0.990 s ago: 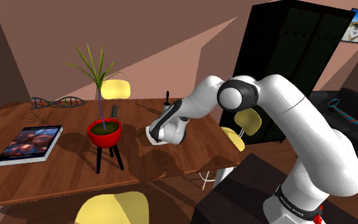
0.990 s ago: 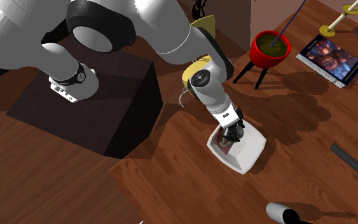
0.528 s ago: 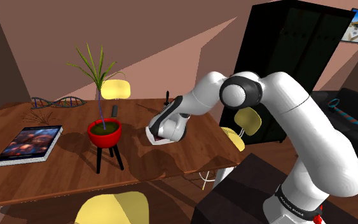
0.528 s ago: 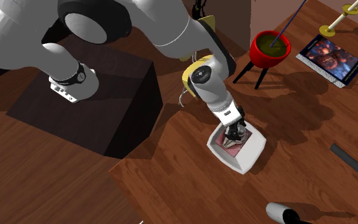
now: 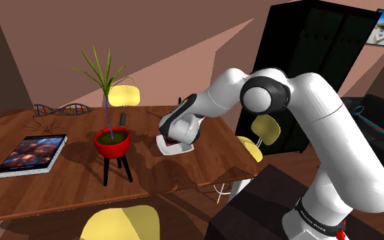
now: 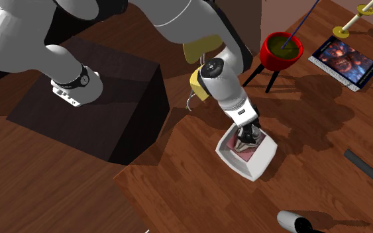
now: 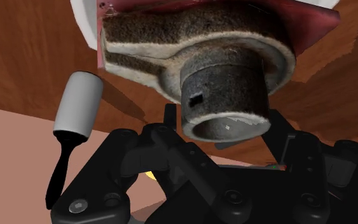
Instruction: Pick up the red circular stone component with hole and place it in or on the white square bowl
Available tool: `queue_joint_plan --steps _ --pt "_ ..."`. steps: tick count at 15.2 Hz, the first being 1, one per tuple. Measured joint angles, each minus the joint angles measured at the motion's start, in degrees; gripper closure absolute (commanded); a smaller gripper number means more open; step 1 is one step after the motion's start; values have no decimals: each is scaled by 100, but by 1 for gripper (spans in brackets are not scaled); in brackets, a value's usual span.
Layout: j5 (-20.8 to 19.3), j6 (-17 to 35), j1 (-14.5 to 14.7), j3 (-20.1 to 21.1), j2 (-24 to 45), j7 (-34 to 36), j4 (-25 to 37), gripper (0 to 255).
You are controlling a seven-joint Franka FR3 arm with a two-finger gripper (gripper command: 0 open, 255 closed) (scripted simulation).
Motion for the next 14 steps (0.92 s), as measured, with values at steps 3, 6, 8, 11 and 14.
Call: queue_joint_plan --steps 3,6,8,11,14 --pt "232 -225 309 -360 -172 -65 -70 255" --pt "445 -512 727 -858 -320 -66 -142 255" --pt "500 -639 916 -1088 -408 -40 -211 255" --pt "491 -1323 1563 -2097 -225 321 50 255" --pt "282 -1799 1881 -2711 -75 726 269 255"
